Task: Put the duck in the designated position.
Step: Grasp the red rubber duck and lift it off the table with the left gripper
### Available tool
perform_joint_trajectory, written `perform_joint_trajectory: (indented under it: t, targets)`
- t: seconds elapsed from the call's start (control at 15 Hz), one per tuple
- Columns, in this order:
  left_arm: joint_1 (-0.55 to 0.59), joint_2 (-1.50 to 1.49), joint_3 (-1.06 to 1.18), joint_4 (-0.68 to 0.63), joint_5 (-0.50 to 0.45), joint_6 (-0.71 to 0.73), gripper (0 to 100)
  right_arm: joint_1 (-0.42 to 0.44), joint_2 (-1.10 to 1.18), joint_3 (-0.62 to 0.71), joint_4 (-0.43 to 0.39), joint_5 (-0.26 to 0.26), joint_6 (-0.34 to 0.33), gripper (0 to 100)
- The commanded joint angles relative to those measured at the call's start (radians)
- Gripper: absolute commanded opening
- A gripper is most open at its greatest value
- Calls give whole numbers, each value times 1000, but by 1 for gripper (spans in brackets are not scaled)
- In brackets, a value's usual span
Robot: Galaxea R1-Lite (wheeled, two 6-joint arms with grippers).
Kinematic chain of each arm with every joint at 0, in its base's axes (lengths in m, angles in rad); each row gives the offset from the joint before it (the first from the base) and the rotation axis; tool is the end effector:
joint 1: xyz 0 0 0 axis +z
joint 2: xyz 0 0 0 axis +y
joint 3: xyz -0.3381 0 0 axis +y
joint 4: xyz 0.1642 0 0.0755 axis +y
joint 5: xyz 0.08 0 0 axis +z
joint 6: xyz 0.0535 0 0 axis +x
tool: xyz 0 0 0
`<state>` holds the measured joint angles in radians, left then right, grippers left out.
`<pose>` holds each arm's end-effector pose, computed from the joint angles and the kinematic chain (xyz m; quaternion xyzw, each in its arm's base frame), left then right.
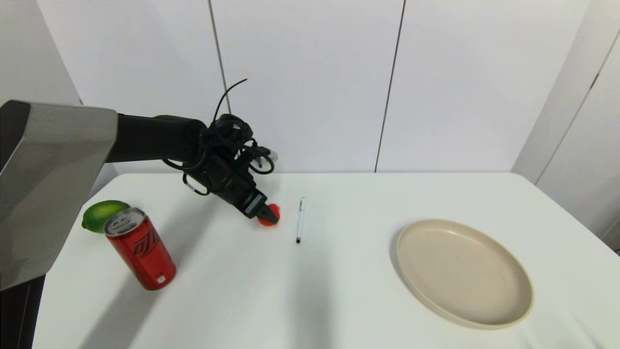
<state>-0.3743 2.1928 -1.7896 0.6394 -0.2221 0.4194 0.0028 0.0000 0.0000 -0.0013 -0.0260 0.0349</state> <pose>0.4092 -0.1734 0.1656 0.2096 0.4327 -0.3526 0.8029 -0.0404 -0.0015 0.0757 0.0175 -0.0009 -0.0116 0.9998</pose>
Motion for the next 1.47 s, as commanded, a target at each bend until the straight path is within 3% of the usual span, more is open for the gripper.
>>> perform_joint_trajectory:
  t: [0.07,1.4,1.47]
  targets:
    - [5,15,7,29,4,30,100,0,0,0,0,0,0,100]
    - [0,62,-21,-35,4,-7,100,0,0,0,0,0,0,100]
    - [0,64,-22,-35,4,-7,0,0,0,0,0,0,0,100]
